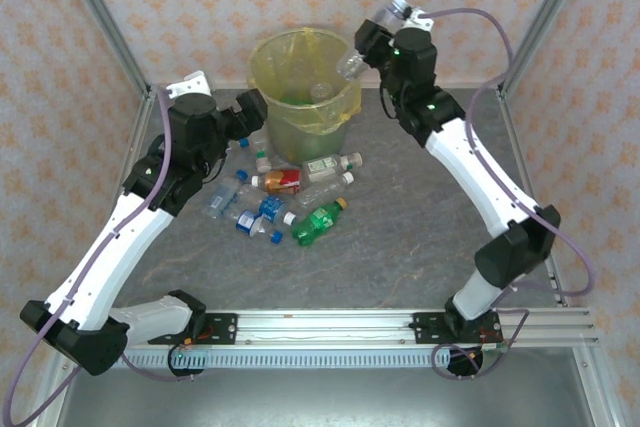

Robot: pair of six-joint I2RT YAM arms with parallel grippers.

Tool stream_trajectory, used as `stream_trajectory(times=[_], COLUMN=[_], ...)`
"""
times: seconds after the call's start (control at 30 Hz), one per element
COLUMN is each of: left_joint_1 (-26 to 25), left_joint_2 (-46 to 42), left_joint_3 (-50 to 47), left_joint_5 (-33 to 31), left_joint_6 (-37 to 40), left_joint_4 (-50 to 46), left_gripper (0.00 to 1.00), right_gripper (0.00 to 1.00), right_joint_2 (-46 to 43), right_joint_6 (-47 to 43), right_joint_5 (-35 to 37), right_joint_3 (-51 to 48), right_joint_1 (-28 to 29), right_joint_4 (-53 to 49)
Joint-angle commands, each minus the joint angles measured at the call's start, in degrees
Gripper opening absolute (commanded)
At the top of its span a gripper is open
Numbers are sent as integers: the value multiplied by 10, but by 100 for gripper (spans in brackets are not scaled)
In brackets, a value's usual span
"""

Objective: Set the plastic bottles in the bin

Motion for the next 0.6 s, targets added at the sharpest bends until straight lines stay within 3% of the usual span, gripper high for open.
stream_trajectory(times=[0.0, 0.57], left_joint_1=[-2, -3], left_joint_2=[-16, -45], left_joint_3=[22, 27], left_joint_5=[-19, -46], left_joint_6=[-5, -11], left_joint_4=[-26, -92], left_gripper=[99, 99], right_gripper=[52, 52], right_joint_2=[50, 313], right_joint_6=[-32, -60], right_joint_5=[4, -1], right_joint_3=[56, 373], right_joint_1=[13, 36], right_joint_4=[28, -38])
